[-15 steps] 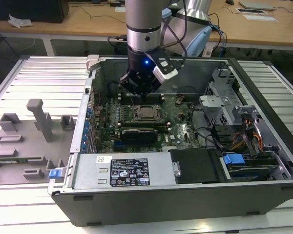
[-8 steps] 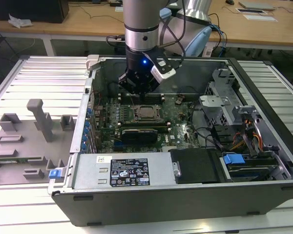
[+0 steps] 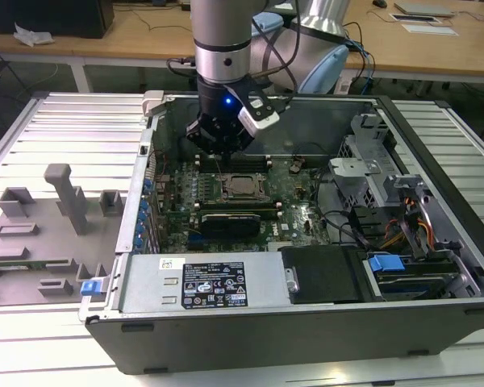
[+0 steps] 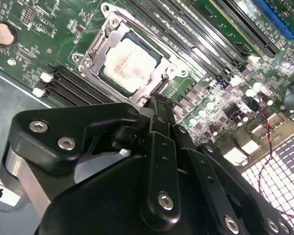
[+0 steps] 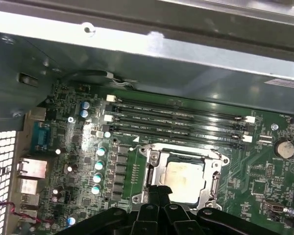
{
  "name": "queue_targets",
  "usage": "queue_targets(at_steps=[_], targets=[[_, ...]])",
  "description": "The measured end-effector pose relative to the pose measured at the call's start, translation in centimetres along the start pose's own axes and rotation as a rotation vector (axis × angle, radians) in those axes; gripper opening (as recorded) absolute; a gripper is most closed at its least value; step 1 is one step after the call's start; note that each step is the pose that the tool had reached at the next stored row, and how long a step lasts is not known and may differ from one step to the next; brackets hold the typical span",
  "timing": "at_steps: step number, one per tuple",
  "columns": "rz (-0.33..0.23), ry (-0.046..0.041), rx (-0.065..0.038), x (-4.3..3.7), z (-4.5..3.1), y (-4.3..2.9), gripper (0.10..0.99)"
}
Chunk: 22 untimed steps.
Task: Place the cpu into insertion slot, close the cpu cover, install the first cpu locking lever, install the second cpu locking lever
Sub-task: 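Install the first cpu locking lever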
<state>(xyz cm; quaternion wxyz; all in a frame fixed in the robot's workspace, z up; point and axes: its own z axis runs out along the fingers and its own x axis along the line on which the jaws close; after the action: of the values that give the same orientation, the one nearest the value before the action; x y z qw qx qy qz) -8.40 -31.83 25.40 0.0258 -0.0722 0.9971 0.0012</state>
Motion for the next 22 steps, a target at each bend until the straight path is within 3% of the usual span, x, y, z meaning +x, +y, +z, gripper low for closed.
queue_targets(at_steps=[1,4,10,15,18,19,20,22], targets=[[0.000,-0.0001,0.000,0.37,-0.01,0.17,0.106],[0.000,-0.0001,0.000,0.37,-0.01,0.17,0.106],[0.001,-0.0022,-0.014,0.83,0.01,0.23,0.106],[0.005,-0.0023,-0.015,2.18,0.02,0.44,0.106],[0.006,-0.0041,-0.028,2.72,0.07,0.51,0.106],[0.007,-0.0053,-0.036,3.01,0.09,0.56,0.106],[0.007,-0.0074,-0.052,3.23,0.09,0.59,0.106],[0.012,-0.0202,-0.133,3.53,0.08,0.63,0.106]])
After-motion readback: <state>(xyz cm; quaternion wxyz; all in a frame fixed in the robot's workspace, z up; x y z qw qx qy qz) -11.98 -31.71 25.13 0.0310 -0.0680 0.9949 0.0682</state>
